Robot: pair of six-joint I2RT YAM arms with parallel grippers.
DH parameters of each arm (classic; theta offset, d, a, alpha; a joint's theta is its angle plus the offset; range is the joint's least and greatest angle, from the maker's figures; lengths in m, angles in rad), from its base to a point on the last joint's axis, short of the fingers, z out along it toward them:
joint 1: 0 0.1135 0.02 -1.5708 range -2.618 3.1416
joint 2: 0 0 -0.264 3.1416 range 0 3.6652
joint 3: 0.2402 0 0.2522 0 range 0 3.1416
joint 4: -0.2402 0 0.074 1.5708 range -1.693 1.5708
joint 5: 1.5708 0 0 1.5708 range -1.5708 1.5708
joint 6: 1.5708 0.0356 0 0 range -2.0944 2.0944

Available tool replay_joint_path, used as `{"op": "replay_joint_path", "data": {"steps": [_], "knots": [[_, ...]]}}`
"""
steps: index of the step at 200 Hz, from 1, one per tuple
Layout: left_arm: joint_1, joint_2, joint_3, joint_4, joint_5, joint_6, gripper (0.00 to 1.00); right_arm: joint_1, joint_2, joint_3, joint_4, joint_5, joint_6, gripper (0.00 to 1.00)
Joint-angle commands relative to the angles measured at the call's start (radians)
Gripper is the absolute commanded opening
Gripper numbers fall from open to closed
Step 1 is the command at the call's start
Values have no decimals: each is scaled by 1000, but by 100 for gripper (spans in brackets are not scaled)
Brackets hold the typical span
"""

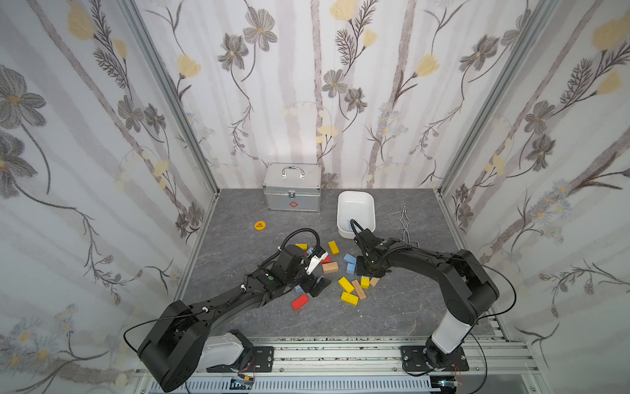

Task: Pick out the blue building blocks
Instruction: Pick up the building block from the center of the board.

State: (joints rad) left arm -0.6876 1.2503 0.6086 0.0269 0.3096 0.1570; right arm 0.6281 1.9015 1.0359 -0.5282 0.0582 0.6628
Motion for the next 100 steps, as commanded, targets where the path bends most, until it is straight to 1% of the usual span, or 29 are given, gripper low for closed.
{"op": "replay_joint_path", "data": {"steps": [1,23,40,100], "knots": [[0,0,6,26,11,11,100,-1,8,7,8,26,20,50],[0,1,9,26,9,12,100,0,11,10,8,25,20,49],[-1,1,10,23,9,13,100,0,17,10,7,22,19,45],[-1,0,14,11,3,24,100,0,20,8,7,25,22,42]]}}
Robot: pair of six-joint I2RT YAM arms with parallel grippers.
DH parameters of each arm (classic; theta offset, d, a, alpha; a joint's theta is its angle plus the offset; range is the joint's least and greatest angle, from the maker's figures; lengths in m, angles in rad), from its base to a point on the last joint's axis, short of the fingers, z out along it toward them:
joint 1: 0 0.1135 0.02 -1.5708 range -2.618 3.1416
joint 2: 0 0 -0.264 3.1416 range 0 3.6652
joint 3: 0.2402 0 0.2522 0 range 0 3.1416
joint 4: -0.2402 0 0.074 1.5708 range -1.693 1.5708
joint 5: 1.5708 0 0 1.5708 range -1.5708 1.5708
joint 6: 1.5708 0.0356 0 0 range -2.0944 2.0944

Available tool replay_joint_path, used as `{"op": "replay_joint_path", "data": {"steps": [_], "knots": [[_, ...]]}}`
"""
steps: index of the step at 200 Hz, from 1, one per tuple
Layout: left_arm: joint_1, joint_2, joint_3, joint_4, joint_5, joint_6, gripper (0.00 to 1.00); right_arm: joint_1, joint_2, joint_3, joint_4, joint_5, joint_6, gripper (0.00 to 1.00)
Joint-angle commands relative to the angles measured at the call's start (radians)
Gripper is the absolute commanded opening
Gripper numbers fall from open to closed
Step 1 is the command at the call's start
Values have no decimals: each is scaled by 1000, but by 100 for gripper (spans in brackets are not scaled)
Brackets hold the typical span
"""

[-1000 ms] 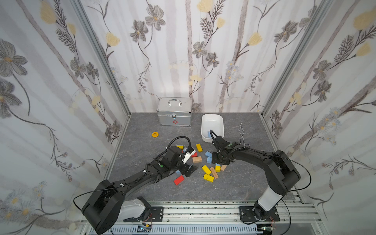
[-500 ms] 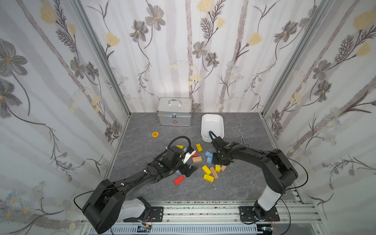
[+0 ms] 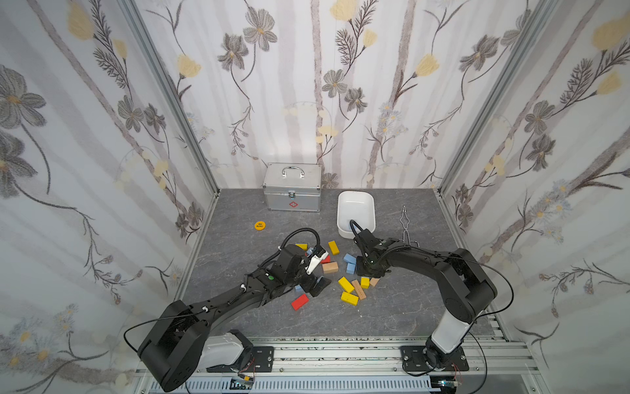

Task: Pick out the blue building blocks
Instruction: Pick up the building block from the center of the board.

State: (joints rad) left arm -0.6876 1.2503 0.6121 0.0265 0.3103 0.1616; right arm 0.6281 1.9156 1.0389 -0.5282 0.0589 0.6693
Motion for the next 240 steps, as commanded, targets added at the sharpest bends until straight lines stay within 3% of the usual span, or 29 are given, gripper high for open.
{"op": "replay_joint_path", "data": {"steps": [1,185,197,219,240], "knots": [[0,0,11,11,3,20,100,-1,6,6,7,24,15,41],[2,3,14,10,-7,23,100,1,13,11,2,36,15,28],[2,2,14,10,-7,23,100,1,12,12,4,34,14,23],[3,-1,14,13,-8,22,100,1,4,13,2,30,12,0],[3,-10,13,16,-13,22,100,2,-14,16,-1,34,11,0]]}}
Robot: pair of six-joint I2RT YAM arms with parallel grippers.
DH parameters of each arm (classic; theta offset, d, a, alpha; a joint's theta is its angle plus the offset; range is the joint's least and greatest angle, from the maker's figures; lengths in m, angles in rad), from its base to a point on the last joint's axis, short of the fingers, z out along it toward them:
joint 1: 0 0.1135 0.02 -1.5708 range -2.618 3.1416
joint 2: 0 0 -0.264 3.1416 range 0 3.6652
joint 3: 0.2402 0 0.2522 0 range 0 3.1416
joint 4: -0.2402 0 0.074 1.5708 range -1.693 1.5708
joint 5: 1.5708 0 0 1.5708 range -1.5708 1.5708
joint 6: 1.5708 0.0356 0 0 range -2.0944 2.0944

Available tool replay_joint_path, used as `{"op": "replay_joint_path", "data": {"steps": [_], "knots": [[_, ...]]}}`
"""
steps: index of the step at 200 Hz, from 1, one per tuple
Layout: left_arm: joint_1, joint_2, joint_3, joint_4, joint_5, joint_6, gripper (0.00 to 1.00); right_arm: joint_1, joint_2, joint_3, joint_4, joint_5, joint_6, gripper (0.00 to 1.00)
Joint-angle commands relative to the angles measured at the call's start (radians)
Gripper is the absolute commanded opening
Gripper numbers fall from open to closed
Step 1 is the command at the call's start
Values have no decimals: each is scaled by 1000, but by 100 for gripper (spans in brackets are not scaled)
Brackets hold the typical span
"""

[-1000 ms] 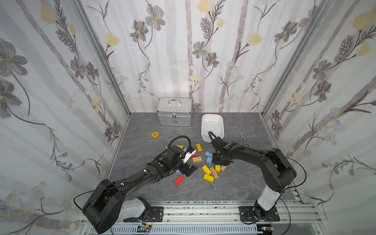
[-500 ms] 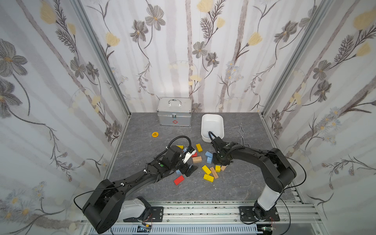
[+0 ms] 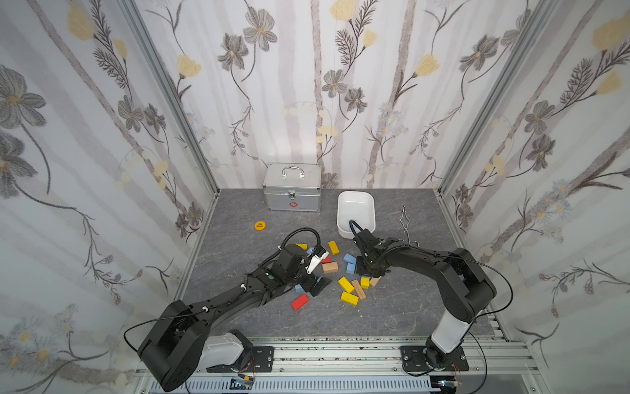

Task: Pick out the blue building blocks
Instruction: Pick up the building block from the center of the board, then place the building block in the storage box.

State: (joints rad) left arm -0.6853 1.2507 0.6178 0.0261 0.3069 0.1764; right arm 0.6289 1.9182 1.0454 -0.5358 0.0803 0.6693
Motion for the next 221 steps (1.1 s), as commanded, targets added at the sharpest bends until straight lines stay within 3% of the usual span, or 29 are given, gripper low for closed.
{"op": "replay_joint_path", "data": {"steps": [1,130,221], "knots": [[1,-11,7,17,-10,7,100,1,-17,10,6,13,11,0],[13,-96,130,-50,-86,47,100,-5,-229,101,-16,35,-45,0],[95,-69,169,24,-93,5,100,-64,-170,367,-53,49,-142,0]]}}
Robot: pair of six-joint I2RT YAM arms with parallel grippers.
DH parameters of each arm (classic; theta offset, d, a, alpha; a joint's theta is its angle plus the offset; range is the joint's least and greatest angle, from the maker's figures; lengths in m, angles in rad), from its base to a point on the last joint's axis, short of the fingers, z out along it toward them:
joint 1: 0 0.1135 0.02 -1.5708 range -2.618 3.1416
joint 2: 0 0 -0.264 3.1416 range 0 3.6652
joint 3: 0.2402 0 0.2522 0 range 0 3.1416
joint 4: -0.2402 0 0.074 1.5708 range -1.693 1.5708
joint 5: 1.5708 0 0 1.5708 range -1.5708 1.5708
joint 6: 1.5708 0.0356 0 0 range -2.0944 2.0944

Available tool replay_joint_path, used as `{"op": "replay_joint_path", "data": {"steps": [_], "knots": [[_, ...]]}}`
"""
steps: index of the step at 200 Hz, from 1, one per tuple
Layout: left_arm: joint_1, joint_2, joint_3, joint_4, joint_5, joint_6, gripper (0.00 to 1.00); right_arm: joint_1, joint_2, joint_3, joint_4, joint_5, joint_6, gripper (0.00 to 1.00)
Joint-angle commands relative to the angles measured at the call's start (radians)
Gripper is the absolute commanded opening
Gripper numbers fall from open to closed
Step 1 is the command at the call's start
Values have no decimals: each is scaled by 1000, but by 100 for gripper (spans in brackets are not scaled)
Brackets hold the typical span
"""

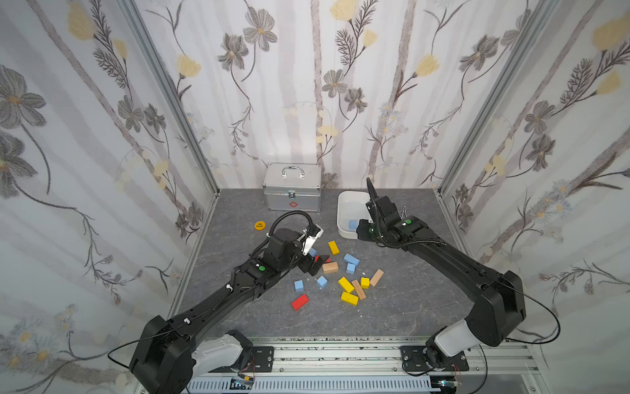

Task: Pick out the blue building blocks
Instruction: Place the building block in the storage box.

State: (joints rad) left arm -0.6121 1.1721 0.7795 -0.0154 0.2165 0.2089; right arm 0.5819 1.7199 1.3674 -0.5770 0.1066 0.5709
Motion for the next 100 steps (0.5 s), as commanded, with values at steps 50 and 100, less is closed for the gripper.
{"op": "replay_joint_path", "data": {"steps": [50,100], "knots": [[72,103,51,135,-46,-51,100,-81,130,181,-26,1,-114,0],[89,220,89,200,-19,-68,100,-127,269,304,-48,10,-185,0]]}}
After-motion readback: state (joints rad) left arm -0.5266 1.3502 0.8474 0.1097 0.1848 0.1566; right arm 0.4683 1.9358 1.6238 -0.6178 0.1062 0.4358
